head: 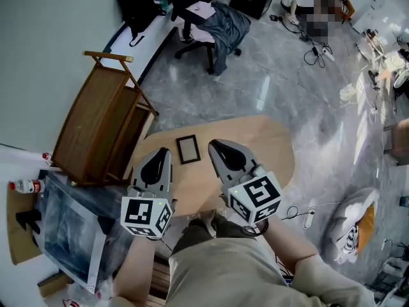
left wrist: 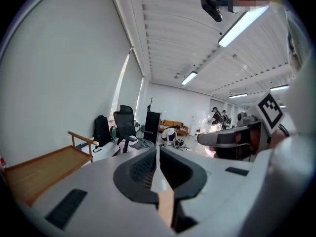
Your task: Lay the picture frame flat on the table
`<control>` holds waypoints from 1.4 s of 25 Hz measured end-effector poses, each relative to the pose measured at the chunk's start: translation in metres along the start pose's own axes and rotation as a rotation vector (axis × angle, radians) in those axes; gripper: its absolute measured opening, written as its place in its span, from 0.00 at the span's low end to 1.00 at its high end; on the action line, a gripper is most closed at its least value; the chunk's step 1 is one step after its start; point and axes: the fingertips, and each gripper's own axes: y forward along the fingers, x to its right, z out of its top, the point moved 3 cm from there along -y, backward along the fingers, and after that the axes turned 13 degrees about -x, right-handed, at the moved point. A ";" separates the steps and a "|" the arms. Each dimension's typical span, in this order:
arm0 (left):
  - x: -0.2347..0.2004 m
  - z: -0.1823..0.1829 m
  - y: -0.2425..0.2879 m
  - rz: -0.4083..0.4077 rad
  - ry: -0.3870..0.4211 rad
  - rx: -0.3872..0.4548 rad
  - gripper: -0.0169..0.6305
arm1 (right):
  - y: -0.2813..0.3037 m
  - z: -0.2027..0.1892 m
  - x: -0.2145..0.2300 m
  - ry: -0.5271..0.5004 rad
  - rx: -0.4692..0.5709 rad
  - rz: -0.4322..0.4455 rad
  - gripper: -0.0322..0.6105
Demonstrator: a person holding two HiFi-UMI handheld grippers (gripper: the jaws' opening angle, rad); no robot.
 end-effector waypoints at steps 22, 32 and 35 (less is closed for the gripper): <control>0.064 0.060 -0.116 0.075 0.171 0.196 0.06 | -0.125 0.046 -0.065 -0.167 0.171 0.031 0.06; 0.071 0.063 -0.124 0.065 0.144 0.210 0.06 | -0.133 0.045 -0.061 -0.182 0.186 0.012 0.06; 0.075 0.063 -0.124 0.064 0.147 0.210 0.06 | -0.135 0.044 -0.059 -0.182 0.186 0.006 0.06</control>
